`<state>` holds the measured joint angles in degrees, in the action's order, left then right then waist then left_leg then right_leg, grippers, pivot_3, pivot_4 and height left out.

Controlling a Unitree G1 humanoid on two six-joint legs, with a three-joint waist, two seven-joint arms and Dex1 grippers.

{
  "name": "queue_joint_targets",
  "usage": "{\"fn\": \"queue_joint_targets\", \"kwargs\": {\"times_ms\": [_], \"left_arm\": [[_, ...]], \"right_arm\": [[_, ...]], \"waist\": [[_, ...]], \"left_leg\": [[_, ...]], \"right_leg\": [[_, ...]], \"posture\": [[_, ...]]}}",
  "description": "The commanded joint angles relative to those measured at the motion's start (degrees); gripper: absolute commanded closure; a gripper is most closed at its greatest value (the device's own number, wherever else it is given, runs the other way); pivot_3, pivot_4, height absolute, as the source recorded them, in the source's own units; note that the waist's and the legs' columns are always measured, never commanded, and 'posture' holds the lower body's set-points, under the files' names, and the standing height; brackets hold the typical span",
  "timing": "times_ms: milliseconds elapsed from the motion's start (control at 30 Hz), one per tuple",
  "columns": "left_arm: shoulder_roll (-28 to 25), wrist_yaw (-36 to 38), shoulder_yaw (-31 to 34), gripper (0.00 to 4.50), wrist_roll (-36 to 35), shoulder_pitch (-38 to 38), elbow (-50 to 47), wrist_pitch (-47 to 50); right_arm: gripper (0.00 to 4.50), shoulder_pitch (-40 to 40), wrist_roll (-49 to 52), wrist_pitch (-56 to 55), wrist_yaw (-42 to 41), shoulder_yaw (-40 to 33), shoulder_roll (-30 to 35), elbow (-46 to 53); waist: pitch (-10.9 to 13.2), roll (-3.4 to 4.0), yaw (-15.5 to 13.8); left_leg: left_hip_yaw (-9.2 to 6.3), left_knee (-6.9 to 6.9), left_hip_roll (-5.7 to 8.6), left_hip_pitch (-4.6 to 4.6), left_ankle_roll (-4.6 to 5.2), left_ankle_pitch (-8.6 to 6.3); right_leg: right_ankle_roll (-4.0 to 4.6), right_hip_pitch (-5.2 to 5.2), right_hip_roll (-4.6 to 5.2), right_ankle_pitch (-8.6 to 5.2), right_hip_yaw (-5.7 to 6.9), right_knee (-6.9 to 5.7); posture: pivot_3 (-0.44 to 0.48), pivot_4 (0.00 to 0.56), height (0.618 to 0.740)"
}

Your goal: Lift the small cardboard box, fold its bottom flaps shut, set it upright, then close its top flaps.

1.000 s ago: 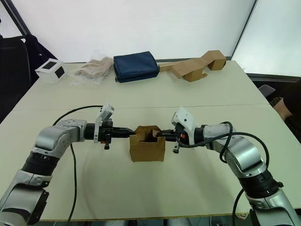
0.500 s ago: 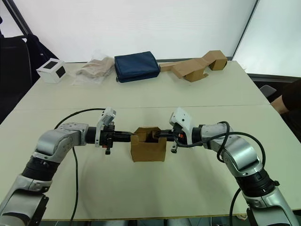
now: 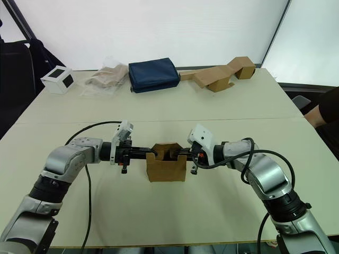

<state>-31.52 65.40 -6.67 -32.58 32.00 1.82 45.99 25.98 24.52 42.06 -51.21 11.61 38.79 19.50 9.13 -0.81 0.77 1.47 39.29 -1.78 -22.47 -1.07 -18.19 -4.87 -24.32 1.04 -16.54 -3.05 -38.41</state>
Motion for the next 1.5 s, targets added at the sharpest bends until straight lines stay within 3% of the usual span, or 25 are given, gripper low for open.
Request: {"fn": "queue_joint_targets", "kwargs": {"times_ms": [33,100,333,567,933,1500], "left_arm": [[0.24,-1.43,6.31,4.48,-2.35,3.3,2.46,-1.52],[0.43,-2.32,7.62,4.48,-0.49,4.04,5.97,-5.96],[2.22,0.73,3.56,4.48,7.15,9.41,23.2,-14.96],[6.49,6.95,-0.82,4.48,11.27,12.87,32.52,-17.2],[4.92,11.51,-0.82,4.48,10.7,10.69,28.98,-12.28],[5.26,9.25,-0.46,4.48,10.79,7.41,23.69,-10.68]], "right_arm": [[4.5,1.71,4.93,1.39,-0.07,-5.8,-1.05,2.15],[4.5,2.41,7.96,3.01,0.28,-9.33,-0.92,3.31],[4.5,3.31,14.87,8.74,1.52,-16.71,2.91,8.27],[4.5,0.5,20.89,15.84,6.11,-11.25,3.77,22.76],[4.5,-0.32,13.13,12.18,9.21,-2.45,5.57,25.22],[4.5,-0.02,3.09,4.16,5.63,4.21,5.16,17.34]], "waist": [[0.01,-0.01,0.0],[0.0,-0.01,0.05],[0.0,0.0,-0.14],[0.0,-0.01,0.09],[0.0,-0.01,0.04],[0.0,-0.01,0.04]], "left_leg": [[0.0,0.0,0.0,-0.01,0.0,0.0],[-0.01,0.0,-0.01,0.0,0.0,0.0],[0.0,0.0,0.02,-0.01,0.0,0.0],[-0.06,-0.01,0.02,-0.07,0.01,-0.01],[-0.06,0.0,0.01,-0.06,0.02,-0.01],[-0.06,0.0,0.0,-0.05,0.01,-0.01]], "right_leg": [[0.0,-0.01,0.0,0.0,0.0,0.0],[0.0,-0.01,0.0,0.0,0.01,0.0],[0.0,0.0,0.02,0.0,0.04,0.03],[0.0,-0.01,0.0,0.0,0.07,0.07],[0.0,-0.01,-0.03,0.0,0.05,0.06],[0.0,-0.01,-0.02,0.0,0.05,0.06]], "posture": [[0.0,0.15,0.74],[0.0,0.15,0.74],[0.0,0.15,0.74],[0.0,0.15,0.74],[0.0,0.15,0.74],[0.0,0.15,0.74]]}}
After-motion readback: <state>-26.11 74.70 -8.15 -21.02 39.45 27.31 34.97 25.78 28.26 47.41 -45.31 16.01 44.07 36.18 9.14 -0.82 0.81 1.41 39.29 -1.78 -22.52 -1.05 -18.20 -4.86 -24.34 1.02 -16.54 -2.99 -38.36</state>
